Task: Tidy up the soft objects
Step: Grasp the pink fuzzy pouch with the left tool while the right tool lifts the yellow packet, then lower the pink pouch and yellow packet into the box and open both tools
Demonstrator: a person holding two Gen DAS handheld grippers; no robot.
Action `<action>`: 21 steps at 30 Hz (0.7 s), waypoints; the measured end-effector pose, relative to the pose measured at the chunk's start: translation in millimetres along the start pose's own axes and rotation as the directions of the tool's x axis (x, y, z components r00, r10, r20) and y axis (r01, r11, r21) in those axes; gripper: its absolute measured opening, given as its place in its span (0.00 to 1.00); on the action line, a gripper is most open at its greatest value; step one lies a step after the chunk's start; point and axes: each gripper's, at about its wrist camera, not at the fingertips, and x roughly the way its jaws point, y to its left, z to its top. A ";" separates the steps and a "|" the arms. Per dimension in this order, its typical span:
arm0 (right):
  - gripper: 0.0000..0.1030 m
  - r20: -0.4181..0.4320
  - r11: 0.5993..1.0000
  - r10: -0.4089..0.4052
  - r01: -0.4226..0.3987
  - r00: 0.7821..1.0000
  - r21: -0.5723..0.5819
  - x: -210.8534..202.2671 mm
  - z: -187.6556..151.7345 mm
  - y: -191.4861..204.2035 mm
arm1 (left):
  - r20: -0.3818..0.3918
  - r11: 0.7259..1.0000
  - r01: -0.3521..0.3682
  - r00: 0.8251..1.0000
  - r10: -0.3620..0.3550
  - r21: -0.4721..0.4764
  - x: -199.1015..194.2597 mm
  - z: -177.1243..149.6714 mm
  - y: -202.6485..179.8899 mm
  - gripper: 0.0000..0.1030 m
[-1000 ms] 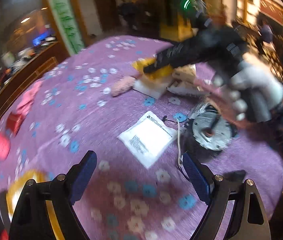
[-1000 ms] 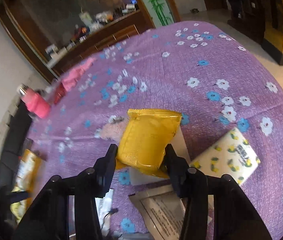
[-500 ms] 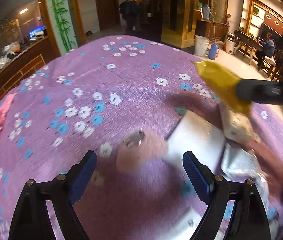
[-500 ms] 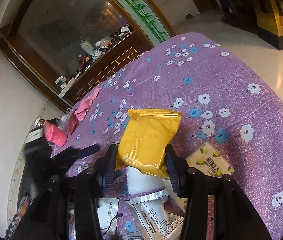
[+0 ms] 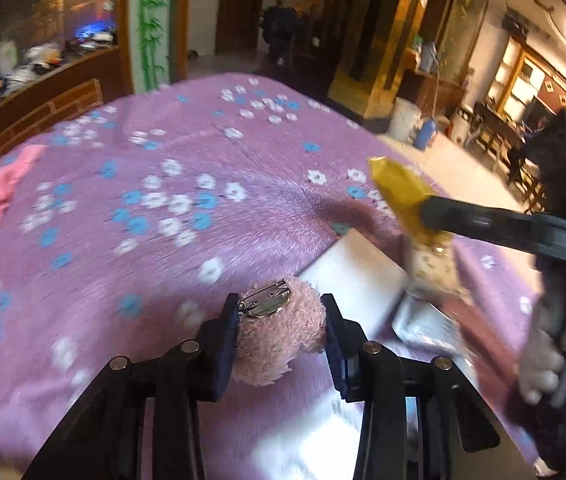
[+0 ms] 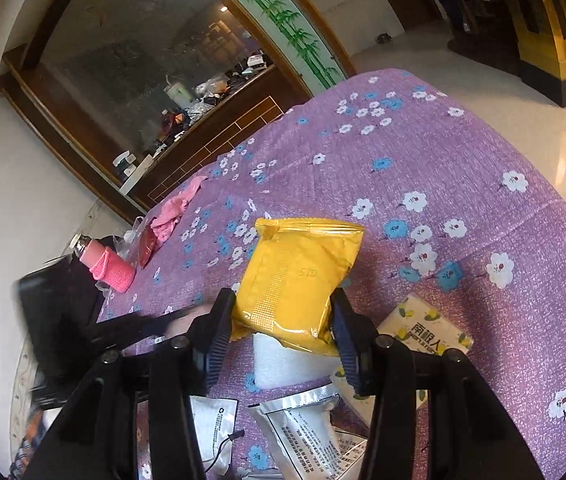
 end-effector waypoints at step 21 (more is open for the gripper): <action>0.45 -0.115 0.920 0.102 -0.137 0.988 -0.368 -26.9 -81.2 178.6 | 0.121 0.820 -0.173 0.952 0.281 -0.546 -238.6 -248.1 118.3 0.40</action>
